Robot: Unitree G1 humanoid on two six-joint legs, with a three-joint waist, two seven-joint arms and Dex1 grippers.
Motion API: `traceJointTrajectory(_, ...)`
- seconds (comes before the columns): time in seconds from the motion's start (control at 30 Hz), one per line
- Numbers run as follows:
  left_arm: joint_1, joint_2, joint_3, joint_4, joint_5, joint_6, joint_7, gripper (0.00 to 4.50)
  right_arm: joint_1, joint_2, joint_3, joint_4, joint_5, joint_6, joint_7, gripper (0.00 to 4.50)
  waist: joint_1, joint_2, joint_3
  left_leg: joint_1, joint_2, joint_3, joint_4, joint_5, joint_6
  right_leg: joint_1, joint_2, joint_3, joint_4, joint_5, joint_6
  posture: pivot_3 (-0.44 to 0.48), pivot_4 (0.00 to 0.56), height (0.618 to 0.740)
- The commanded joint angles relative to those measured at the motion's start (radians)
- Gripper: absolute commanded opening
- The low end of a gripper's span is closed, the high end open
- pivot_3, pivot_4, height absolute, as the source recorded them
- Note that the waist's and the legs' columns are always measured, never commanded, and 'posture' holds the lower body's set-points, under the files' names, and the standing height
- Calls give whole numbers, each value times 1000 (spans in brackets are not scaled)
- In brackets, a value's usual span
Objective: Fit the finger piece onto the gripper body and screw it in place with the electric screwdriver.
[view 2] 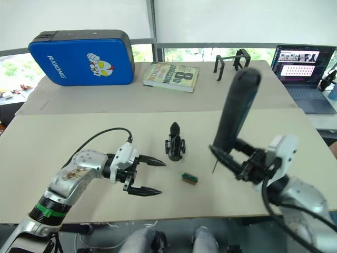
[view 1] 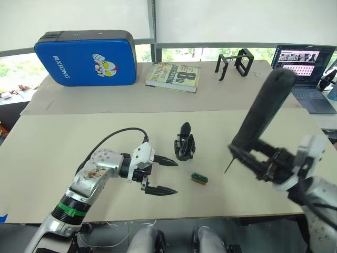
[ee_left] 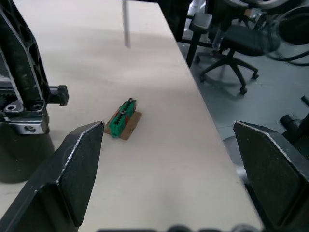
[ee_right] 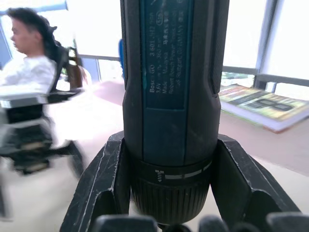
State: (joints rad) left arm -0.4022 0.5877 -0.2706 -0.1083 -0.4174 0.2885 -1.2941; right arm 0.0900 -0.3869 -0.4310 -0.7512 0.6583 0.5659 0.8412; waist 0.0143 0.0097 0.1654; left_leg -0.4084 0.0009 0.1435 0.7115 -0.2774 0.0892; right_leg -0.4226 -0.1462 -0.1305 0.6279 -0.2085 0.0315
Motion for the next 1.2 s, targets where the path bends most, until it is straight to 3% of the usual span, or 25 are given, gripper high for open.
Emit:
traceJointTrajectory(0.03,-21,-32,-20,81,48,-103,-32,4500,7,7,60,-46,-2,-104,-5,1897,-3,0,0,0,0,1,0,0,0,0,0,1,0,0,0,0,150,740)
traceJointTrajectory(0.2,-27,-79,-57,185,118,-233,-58,4500,-29,3,145,13,-31,-166,-23,1897,-3,0,0,1,0,1,0,0,1,0,0,2,0,0,0,0,150,740)
traceJointTrajectory(0.47,-63,-136,-60,285,143,-290,-77,4500,-74,-26,207,53,-34,-192,-48,1897,-2,0,0,0,0,1,0,-1,2,-1,0,2,0,0,0,0,150,740)
traceJointTrajectory(1.2,-84,-179,-56,295,165,-302,-50,4500,-91,-121,242,31,28,-154,-128,1897,-2,-1,0,0,0,1,1,-2,5,0,-1,3,0,0,0,0,150,740)
